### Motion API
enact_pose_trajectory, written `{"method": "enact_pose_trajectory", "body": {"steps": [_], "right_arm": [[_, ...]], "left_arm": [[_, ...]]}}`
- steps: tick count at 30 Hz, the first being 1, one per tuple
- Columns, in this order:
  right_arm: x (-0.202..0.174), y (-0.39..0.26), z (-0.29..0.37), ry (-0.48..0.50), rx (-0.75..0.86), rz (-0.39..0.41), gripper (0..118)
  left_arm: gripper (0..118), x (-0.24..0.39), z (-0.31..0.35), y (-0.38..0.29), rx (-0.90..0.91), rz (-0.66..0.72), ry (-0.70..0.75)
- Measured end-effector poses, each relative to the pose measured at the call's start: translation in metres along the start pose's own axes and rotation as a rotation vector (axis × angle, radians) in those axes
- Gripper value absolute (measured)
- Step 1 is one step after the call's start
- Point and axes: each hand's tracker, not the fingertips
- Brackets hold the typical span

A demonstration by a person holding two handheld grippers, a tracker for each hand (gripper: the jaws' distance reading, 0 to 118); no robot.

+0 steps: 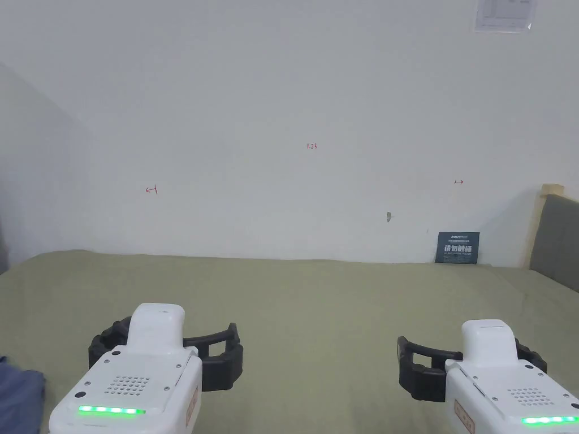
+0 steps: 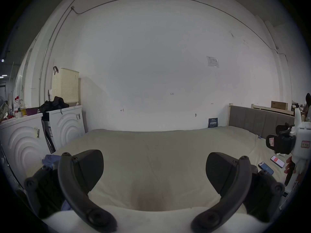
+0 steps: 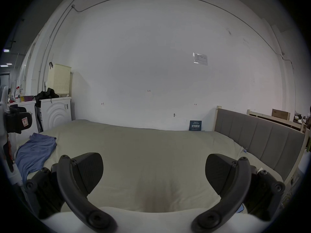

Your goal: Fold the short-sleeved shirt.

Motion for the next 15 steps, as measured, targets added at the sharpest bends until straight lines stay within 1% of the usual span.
{"method": "enact_pose_trajectory", "body": {"steps": [4,15], "right_arm": [[0.0006,0.0013,0.0002,-0.002,-0.014,0.008,118],[0.0047,-0.0009,-0.0007,-0.009,-0.026,-0.015,118]], "left_arm": [[118,-0.0004,-0.0016,0.0011,-0.007,0.004,0.001],[118,-0.0028,-0.0050,0.0018,-0.035,0.052,0.000]]}}
